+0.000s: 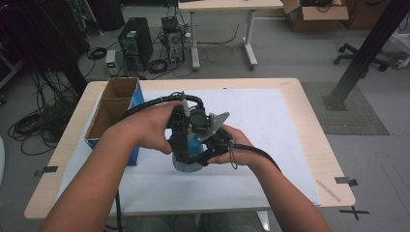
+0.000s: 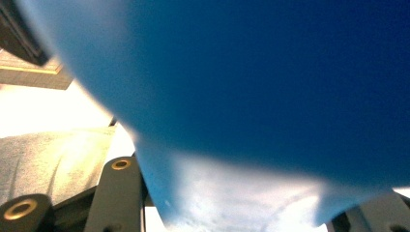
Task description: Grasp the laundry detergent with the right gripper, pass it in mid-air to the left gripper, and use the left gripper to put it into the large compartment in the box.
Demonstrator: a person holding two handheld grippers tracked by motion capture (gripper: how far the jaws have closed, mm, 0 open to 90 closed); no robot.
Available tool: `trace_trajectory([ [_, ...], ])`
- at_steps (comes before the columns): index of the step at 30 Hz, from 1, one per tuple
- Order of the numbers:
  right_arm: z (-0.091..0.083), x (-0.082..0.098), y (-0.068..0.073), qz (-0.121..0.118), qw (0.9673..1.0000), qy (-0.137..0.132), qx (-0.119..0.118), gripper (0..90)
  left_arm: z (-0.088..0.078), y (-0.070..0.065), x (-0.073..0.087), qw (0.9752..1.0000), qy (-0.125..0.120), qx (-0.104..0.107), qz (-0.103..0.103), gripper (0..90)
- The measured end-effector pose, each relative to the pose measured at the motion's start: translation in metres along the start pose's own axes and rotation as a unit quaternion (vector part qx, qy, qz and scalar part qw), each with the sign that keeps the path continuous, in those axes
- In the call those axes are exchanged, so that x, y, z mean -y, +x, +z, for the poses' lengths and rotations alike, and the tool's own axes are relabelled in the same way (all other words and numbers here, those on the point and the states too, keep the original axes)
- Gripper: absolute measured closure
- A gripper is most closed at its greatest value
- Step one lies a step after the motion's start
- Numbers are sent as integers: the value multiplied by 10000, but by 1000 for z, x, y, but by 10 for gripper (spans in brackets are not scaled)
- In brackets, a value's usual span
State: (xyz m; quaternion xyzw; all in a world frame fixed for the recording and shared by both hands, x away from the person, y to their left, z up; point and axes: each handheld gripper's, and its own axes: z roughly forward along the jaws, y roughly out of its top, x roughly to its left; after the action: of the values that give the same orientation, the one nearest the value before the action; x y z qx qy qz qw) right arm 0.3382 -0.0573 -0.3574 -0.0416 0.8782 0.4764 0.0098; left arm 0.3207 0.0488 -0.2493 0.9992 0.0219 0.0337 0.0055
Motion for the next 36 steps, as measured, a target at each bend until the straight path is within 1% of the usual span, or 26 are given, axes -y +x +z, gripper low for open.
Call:
trace_trajectory([
  [6, -1, 0, 0, 20, 10000, -29, -6, 461, -1, 0, -2, 10000, 7, 0, 30, 87],
  [13, -2, 0, 1, 66, 10000, -45, -35, 461, -1, -1, -1, 10000, -7, -88, 40, 116],
  [15, -1, -1, 1, 68, 10000, -53, -32, 461, -2, -1, 0, 10000, -1, -54, 47, 131],
  [17, -1, -1, 2, 108, 9999, -55, -49, 461, -2, -2, 0, 10000, -2, -71, 58, 155],
  [21, -1, -1, -1, -62, 9999, -8, 86, 461, -2, -2, 0, 9999, 17, -86, 70, 162],
  [22, -1, -1, 1, 68, 10000, -45, 9, 461, -2, -3, 0, 9999, 11, -80, 63, 163],
  [23, -1, -1, 2, 111, 9999, -82, -46, 460, -2, -3, 0, 9999, 7, -86, 66, 168],
  [25, 0, -2, 2, 122, 9999, -96, -64, 460, -2, -3, 0, 9999, 23, -90, 88, 184],
  [26, 0, -2, 1, 56, 10000, -72, 1, 461, -2, -3, 0, 9999, 27, -92, 93, 191],
  [27, 0, -1, -1, -109, 9999, -36, 96, 461, -2, -3, 0, 9999, 32, -75, 101, 198],
  [29, 0, -2, 1, 54, 9999, -88, -1, 461, -2, -3, 0, 9999, 39, -44, 117, 235],
  [30, 0, -3, 3, 129, 9998, -144, -106, 461, -2, -4, 0, 9999, 35, -48, 117, 240],
  [31, 0, -3, 2, 104, 9998, -136, -61, 461, -2, -4, 0, 9999, 33, -52, 122, 246],
  [32, -1, -3, 0, -30, 9999, -92, 50, 461, -2, -4, -1, 9999, 43, -60, 128, 260],
  [33, 0, -3, 3, 123, 9997, -162, -118, 461, -2, -4, 0, 9999, 37, -65, 129, 266],
  [35, 0, -4, 3, 116, 9998, -140, -87, 461, -2, -4, 0, 9999, 33, -97, 121, 290],
  [36, 0, -4, 3, 77, 9999, -120, -72, 460, -2, -4, 1, 9999, 20, -112, 115, 317],
])
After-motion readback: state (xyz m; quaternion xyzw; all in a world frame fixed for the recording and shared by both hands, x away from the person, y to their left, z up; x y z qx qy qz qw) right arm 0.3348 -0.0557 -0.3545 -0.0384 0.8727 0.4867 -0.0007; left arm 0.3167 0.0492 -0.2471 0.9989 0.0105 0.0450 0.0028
